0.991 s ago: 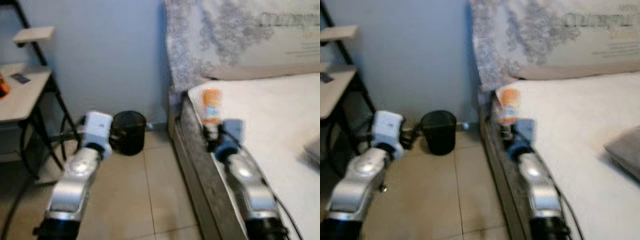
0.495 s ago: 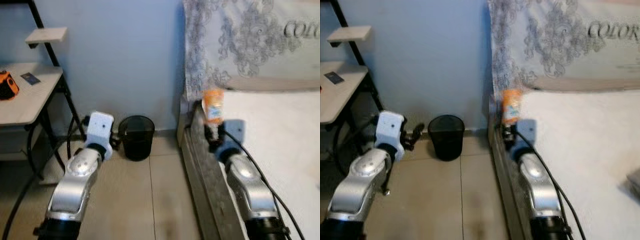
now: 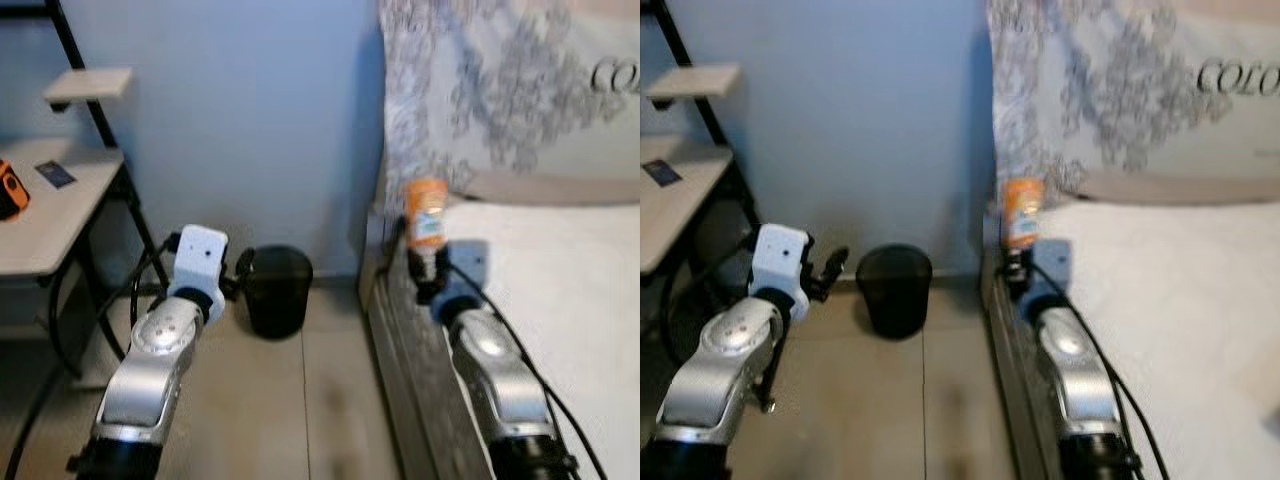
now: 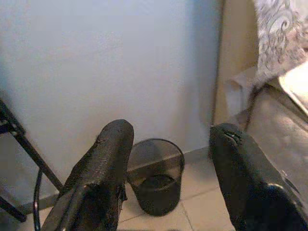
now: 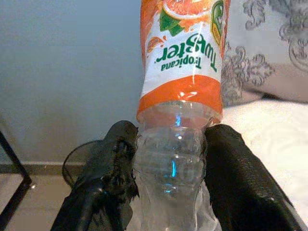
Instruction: Clean up the room
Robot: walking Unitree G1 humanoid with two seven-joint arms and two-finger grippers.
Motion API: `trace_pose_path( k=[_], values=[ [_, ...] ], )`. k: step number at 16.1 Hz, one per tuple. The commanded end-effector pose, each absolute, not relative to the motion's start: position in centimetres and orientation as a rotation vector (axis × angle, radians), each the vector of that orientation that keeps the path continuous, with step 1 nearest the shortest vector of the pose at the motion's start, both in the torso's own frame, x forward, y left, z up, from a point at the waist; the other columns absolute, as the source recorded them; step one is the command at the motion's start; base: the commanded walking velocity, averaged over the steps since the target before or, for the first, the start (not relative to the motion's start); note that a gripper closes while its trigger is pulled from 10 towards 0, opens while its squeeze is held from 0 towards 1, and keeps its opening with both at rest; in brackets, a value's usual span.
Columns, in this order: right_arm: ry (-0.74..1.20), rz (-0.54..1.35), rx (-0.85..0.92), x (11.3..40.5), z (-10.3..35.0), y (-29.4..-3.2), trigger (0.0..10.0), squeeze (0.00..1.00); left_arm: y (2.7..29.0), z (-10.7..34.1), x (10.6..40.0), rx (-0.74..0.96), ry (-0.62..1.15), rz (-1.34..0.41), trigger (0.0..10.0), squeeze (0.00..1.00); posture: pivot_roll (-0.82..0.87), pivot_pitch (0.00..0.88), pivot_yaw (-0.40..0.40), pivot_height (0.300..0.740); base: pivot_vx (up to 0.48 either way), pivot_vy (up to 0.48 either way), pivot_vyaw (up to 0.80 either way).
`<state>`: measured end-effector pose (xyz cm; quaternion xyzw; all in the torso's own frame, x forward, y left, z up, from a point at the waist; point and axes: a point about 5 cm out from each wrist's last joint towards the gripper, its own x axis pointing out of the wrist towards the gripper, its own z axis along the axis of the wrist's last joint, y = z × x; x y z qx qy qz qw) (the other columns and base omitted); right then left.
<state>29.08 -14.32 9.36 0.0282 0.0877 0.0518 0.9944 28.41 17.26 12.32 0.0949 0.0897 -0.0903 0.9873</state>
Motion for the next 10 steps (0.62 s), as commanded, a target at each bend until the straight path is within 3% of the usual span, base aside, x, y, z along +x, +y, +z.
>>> trace_pose_path(
  k=[1, 4, 8, 10],
  values=[
    [0.159, 0.134, 0.075, 29.17, 9.77, -13.38, 10.0, 0.00, 17.92, 12.67, 28.49, 0.203, 0.169, -0.161, 10.0, 0.00, -0.01, 0.000, -0.019, 0.740, 0.349, 0.000, 0.00],
    [0.160, 0.159, 0.080, 29.16, 9.83, -13.17, 10.0, 0.00, 17.89, 12.67, 28.51, 0.204, 0.168, -0.163, 10.0, 0.00, -0.01, 0.000, -0.020, 0.740, 0.349, 0.000, 0.00],
    [0.160, 0.161, 0.091, 29.11, 9.90, -13.11, 10.0, 0.00, 17.83, 12.66, 28.50, 0.207, 0.168, -0.168, 10.0, 0.00, -0.01, 0.000, -0.018, 0.740, 0.349, 0.000, 0.73],
    [0.161, 0.160, 0.089, 29.13, 9.87, -13.14, 10.0, 0.00, 17.84, 12.66, 28.50, 0.208, 0.169, -0.168, 10.0, 0.00, -0.01, 0.000, -0.018, 0.740, 0.351, 0.000, 0.00]
  ],
)
